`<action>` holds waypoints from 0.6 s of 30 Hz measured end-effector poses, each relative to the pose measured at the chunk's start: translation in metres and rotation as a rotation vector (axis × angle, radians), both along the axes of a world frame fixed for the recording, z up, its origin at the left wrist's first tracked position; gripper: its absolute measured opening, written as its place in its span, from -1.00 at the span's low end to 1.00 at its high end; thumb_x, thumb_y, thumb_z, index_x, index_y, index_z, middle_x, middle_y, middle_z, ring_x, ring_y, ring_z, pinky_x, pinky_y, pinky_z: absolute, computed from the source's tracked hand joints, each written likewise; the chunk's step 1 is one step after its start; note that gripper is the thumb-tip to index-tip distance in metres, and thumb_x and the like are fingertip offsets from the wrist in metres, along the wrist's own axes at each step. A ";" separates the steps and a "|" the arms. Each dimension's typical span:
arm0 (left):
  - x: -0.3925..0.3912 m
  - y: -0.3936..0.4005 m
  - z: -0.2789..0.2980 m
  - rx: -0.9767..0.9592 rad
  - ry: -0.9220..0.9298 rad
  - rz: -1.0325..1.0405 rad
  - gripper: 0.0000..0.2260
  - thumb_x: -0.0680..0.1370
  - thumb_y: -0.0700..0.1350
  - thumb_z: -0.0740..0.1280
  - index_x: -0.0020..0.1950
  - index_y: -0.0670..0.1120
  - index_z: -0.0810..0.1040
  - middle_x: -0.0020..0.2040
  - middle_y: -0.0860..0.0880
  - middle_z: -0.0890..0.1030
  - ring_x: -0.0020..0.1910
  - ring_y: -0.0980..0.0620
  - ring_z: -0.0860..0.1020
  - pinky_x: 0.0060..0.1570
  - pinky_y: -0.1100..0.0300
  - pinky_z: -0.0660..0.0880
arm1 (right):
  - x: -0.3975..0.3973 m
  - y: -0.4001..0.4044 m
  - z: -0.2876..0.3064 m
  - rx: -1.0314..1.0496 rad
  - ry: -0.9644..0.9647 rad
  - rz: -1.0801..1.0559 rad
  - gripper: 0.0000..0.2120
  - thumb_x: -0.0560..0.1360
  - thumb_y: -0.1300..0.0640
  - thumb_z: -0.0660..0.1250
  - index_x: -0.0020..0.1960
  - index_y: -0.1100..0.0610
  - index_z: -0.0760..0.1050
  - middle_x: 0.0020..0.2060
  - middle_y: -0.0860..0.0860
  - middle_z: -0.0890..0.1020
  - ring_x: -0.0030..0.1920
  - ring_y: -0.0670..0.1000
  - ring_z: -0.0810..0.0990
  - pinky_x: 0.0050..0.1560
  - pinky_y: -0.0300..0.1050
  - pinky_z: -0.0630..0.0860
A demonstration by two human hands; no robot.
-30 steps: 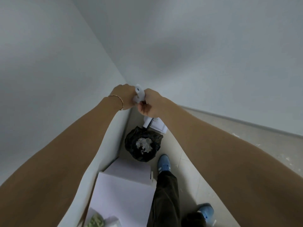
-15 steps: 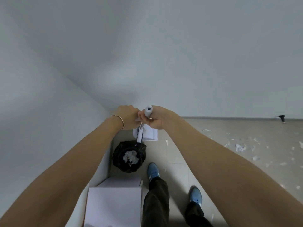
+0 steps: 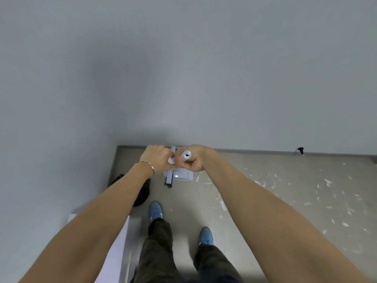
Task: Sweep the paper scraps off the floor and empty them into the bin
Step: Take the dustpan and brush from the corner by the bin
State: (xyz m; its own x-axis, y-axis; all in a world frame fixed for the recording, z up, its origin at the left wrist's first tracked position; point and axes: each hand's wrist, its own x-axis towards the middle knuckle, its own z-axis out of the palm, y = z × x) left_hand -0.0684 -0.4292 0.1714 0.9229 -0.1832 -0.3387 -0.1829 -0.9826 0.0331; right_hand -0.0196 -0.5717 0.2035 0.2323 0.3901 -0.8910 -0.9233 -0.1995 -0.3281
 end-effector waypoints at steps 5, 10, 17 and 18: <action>-0.032 -0.053 -0.003 0.012 -0.008 0.083 -0.65 0.53 0.20 0.21 -0.32 0.00 0.34 -0.20 -0.06 0.65 -0.26 -0.11 0.54 -0.25 0.13 0.41 | -0.020 -0.053 0.012 -0.017 0.013 0.132 -0.89 0.57 0.40 0.19 -0.11 0.31 0.44 -0.21 0.14 0.44 -0.63 -0.10 0.51 -0.59 -0.35 0.49; -0.065 -0.059 -0.004 -0.006 0.009 0.180 -0.65 0.54 0.23 0.15 -0.21 0.02 0.53 -0.11 -0.06 0.66 -0.08 -0.14 0.61 -0.22 0.15 0.41 | -0.020 -0.094 0.020 -0.038 0.083 0.213 -0.91 0.44 0.49 0.21 -0.14 0.37 0.45 -0.33 0.12 0.42 -0.63 -0.10 0.48 -0.59 -0.35 0.48; -0.142 -0.030 -0.027 -0.128 -0.074 0.538 -0.53 0.43 0.32 0.07 -0.21 0.01 0.60 -0.22 -0.02 0.66 -0.15 -0.13 0.64 -0.34 0.20 0.29 | -0.013 -0.143 0.014 -0.219 0.194 0.449 -0.80 0.61 0.28 0.13 -0.20 0.17 0.33 -0.58 0.00 0.47 -0.65 -0.08 0.50 -0.65 -0.34 0.42; -0.154 -0.031 -0.032 -0.151 -0.082 0.600 -0.56 0.45 0.30 0.11 -0.20 0.01 0.60 -0.24 -0.02 0.65 -0.16 -0.12 0.64 -0.35 0.19 0.31 | -0.022 -0.139 0.013 -0.237 0.140 0.477 -0.76 0.63 0.24 0.09 -0.21 0.16 0.34 -0.60 -0.02 0.47 -0.66 -0.11 0.48 -0.66 -0.35 0.40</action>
